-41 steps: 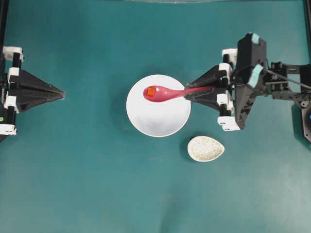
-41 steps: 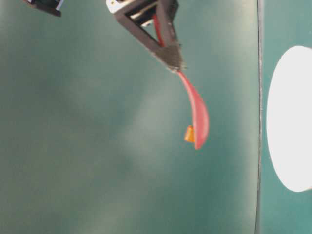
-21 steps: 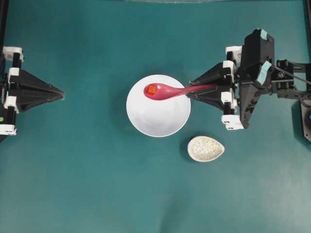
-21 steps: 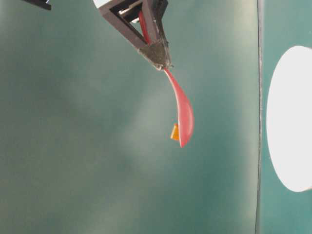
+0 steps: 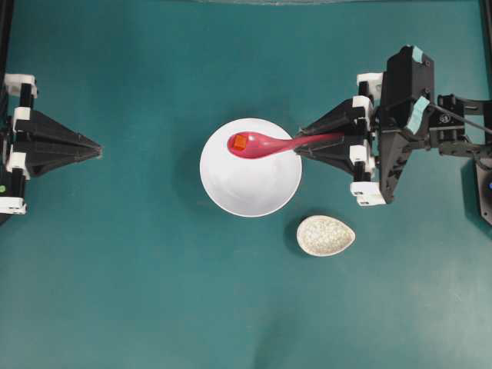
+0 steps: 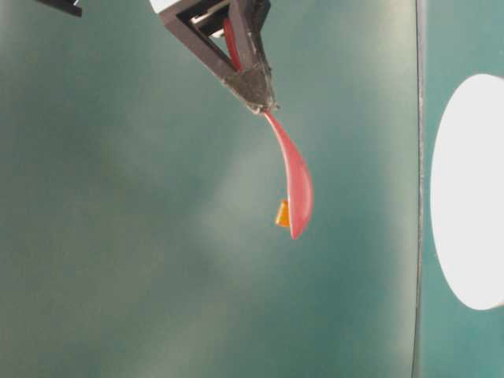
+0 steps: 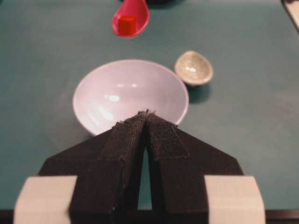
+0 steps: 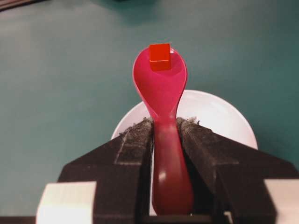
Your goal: Grip the spoon and scoop the red block from the bowl with right arm.
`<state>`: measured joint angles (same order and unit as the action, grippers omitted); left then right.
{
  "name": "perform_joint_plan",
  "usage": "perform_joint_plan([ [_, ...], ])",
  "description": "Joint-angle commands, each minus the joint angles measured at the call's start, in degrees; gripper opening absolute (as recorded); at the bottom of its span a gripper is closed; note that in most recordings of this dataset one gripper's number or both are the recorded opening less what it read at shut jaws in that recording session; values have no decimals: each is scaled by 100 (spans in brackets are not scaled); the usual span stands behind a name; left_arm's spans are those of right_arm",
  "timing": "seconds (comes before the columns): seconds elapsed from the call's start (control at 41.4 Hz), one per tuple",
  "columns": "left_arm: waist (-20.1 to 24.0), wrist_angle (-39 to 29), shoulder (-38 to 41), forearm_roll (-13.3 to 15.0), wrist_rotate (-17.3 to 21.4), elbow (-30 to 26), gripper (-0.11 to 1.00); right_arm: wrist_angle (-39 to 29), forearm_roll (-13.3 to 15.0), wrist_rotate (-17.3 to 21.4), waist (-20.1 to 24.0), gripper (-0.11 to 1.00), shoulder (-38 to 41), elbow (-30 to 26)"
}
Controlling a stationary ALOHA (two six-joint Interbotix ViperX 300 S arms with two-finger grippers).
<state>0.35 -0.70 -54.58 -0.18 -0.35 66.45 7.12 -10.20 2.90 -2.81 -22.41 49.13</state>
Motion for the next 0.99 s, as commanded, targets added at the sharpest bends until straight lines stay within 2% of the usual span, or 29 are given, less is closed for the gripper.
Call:
perform_joint_plan([
  [0.0,9,35,44,-18,-9,-141,0,26,-18,9,18,25,-97,-176],
  [0.965,9,-35,44,-9,-18,-123,0,62,9,-26,18,25,-97,-176],
])
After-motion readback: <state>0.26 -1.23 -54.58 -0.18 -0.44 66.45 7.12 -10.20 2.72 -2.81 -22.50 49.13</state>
